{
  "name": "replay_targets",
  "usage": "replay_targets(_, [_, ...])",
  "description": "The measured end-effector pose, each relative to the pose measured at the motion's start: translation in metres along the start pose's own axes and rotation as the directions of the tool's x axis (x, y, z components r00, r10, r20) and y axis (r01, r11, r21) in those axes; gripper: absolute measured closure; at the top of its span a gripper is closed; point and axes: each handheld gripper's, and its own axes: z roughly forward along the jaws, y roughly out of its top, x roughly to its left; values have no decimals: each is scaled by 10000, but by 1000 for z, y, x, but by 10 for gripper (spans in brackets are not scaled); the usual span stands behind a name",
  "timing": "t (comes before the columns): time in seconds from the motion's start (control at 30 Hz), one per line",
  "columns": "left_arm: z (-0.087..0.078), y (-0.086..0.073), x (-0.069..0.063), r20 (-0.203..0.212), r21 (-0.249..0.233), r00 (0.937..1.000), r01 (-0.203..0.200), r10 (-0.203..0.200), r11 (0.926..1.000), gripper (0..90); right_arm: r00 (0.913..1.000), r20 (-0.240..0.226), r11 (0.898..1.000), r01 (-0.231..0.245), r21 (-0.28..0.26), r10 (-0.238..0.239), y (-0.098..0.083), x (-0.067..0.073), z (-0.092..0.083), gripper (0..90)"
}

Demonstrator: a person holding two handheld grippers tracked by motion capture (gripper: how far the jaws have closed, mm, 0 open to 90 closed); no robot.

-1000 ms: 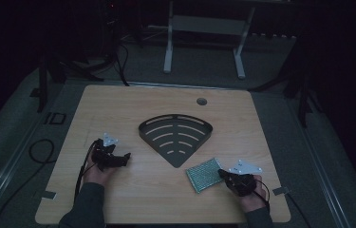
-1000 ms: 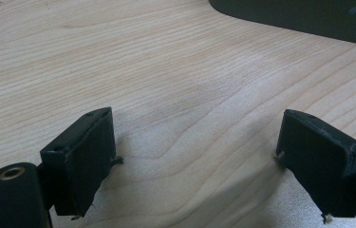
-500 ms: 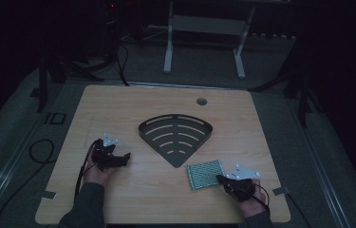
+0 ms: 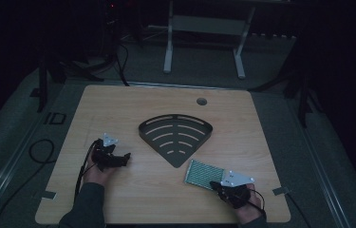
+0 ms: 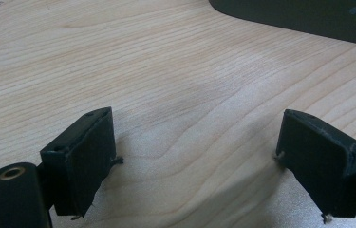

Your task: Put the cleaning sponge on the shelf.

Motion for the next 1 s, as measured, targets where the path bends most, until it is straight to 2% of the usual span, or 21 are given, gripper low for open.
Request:
replay_targets(0.2, [0, 0, 0, -1, -2, 10000, -1, 1, 10000, 131, 9995, -304, 9999, 132, 23, -132, 4, 5, 3, 895])
replay_targets(0.33, [0, 0, 0, 0, -2, 10000, -4, 4, 10000, 130, 9992, -306, 9997, 247, -48, -248, 6, 7, 2, 883])
replay_targets(0.4, [0, 0, 0, 0, -3, 10000, -1, 1, 10000, 131, 9997, -153, 9993, 181, -322, -186, 12, 2, -2, 864])
replay_targets(0.57, [0, 0, 0, -1, -6, 10000, -3, 3, 10000, 131, 9999, 166, 9990, -39, -435, 47, 18, -12, -4, 830])
replay_targets(0.6, [0, 0, 0, -1, -5, 10000, -1, 1, 10000, 130, 9993, 282, 9990, -219, -398, 230, 19, -18, -3, 808])
replay_targets(0.63, [0, 0, 0, 0, -3, 10000, -1, 1, 10000, 130, 9993, 282, 9990, -219, -398, 230, 19, -18, -3, 808])
replay_targets(0.67, [0, 0, 0, 0, -4, 10000, -1, 1, 10000, 131, 9987, 395, 9990, -309, -335, 322, 19, -26, -1, 797])
replay_targets(0.77, [0, 0, 0, 3, 1, 10000, -3, 3, 10000, 130, 9976, 456, 9983, -509, -282, 522, 22, -35, 1, 789])
replay_targets(1.0, [0, 0, 0, 0, -3, 10000, -1, 1, 10000, 130, 9966, 655, 9986, -511, 140, 501, 28, -48, 7, 775])
